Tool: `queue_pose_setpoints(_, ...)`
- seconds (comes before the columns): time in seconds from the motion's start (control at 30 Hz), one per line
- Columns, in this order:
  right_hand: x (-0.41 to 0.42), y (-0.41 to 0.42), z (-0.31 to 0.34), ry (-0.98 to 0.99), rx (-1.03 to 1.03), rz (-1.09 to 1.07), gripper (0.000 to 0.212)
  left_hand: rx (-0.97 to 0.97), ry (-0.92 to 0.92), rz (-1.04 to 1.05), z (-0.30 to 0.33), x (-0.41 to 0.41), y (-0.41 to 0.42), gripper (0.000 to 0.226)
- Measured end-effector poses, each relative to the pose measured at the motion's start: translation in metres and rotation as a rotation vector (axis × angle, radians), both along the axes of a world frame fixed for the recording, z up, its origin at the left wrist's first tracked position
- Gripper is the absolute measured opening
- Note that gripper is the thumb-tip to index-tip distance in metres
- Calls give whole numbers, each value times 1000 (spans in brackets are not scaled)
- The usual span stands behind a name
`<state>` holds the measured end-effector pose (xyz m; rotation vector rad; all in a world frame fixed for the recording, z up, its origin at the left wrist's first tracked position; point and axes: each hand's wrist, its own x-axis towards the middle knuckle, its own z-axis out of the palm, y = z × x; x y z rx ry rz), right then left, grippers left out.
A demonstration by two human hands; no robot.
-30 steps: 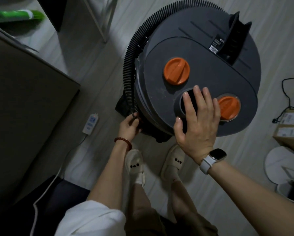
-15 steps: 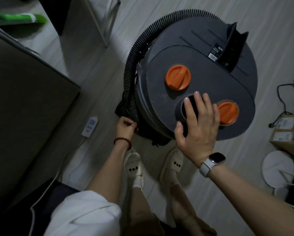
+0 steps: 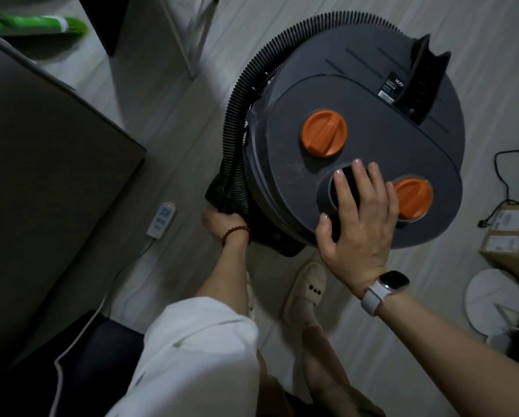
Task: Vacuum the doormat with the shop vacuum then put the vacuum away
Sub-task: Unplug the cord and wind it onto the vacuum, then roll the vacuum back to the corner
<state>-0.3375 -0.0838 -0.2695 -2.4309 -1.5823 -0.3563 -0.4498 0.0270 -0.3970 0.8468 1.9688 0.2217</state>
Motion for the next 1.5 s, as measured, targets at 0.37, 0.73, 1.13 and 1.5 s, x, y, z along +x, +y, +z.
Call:
queue_pose_setpoints(0.37,-2,-1,-3,7,8,2,57,-140,-281,-268,-5,-41,4,42)
queue_pose_setpoints(0.73,18,-6,66,445,-58,102,49,224,-320,-315,140,-4,15,40)
queue_pose_setpoints(1.13,210,71,94,115,-723,486,75,587,236,-1217,191,107,-16,69)
queue_pose_setpoints(1.5,283,94,77,124,-534,753,73,682,369,-1267,178,160,0,67)
